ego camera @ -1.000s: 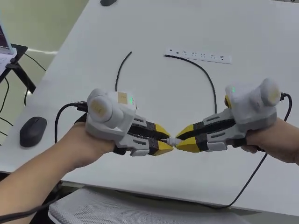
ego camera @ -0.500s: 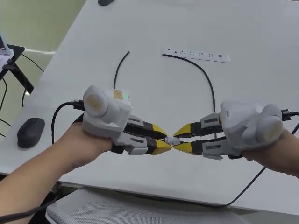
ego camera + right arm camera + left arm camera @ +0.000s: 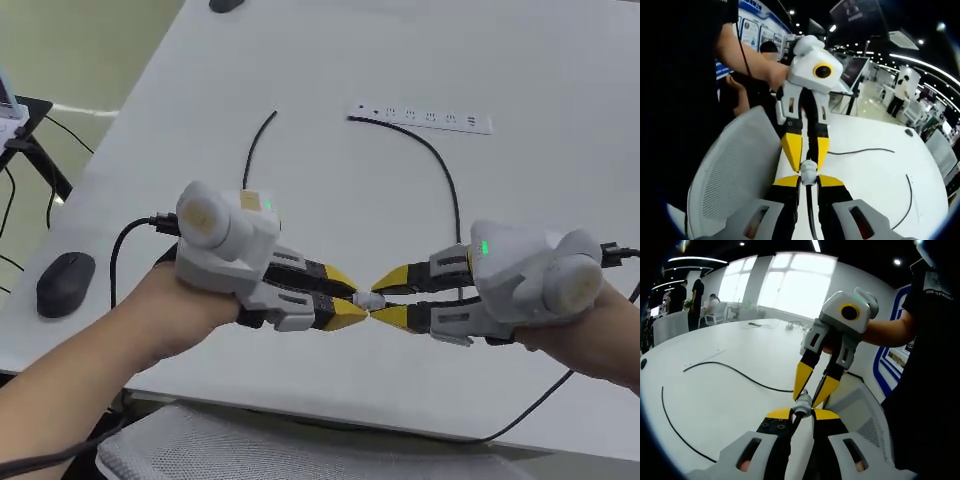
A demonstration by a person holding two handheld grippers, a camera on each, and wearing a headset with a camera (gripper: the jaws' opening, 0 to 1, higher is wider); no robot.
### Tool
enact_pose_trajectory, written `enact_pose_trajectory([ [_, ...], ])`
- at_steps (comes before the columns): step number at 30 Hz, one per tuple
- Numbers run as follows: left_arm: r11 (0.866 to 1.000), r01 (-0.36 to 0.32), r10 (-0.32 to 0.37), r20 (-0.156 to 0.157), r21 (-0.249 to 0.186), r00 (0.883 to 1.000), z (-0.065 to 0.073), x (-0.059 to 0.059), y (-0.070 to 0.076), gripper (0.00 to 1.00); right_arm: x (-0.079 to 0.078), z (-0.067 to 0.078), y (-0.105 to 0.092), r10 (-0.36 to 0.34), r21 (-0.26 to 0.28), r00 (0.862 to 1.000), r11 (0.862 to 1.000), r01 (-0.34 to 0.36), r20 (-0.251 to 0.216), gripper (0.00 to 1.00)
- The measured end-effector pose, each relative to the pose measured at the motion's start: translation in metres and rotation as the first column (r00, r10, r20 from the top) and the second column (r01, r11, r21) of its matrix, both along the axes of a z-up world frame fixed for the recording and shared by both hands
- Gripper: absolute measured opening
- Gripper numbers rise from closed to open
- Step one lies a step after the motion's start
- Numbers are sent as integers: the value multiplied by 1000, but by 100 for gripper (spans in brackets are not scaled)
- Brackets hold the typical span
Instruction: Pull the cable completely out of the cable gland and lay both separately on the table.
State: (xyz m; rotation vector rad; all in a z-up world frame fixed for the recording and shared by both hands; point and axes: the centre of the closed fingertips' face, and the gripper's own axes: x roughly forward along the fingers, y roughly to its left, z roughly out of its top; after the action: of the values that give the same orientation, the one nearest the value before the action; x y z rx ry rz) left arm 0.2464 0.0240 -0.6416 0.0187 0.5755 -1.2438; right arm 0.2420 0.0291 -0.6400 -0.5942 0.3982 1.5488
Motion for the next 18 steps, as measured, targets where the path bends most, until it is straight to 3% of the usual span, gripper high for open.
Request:
enact_pose_trajectory([
  [4, 1000, 6, -6, 7, 4, 1000, 0, -1, 0, 15, 1, -2, -3, -24, -1, 999, 1000, 24, -49, 12],
  [7, 1000, 12, -12, 23, 9, 1000, 0, -2, 1, 15, 1, 5, -3, -72, 41, 979, 996, 81, -189, 18],
  [8, 1000, 15, -15, 31, 11, 999, 0, -2, 0, 15, 2, 6, -4, -74, 50, 978, 995, 85, -195, 18],
  [9, 1000, 19, -19, 38, 13, 999, 0, -3, 0, 15, 3, 8, -5, -88, 65, 964, 992, 108, -253, 18],
  [10, 1000, 24, -25, 49, 16, 998, 0, -3, 0, 15, 6, 12, -6, -120, 72, 933, 986, 153, -340, 17],
  [12, 999, 35, -36, 65, 19, 997, 1, -5, -1, 15, 12, 16, -7, -146, 74, 871, 976, 203, -470, 17],
  [13, 999, 38, -39, 71, 19, 997, 2, -5, -1, 15, 13, 20, -6, -132, 94, 853, 974, 206, -505, 16],
  [14, 998, 50, -52, 96, 23, 994, 3, -6, -1, 15, 7, 23, -6, -106, 91, 803, 976, 196, -586, 15],
  [15, 998, 55, -57, 102, 24, 993, 3, -7, -2, 15, 5, 24, -6, -97, 88, 776, 977, 194, -623, 16],
  [16, 998, 58, -60, 105, 25, 993, 3, -7, -2, 15, 5, 24, -6, -86, 90, 756, 978, 189, -649, 16],
  [18, 998, 64, -66, 117, 27, 991, 3, -8, -2, 15, 7, 23, -5, -84, 92, 750, 977, 190, -657, 16],
])
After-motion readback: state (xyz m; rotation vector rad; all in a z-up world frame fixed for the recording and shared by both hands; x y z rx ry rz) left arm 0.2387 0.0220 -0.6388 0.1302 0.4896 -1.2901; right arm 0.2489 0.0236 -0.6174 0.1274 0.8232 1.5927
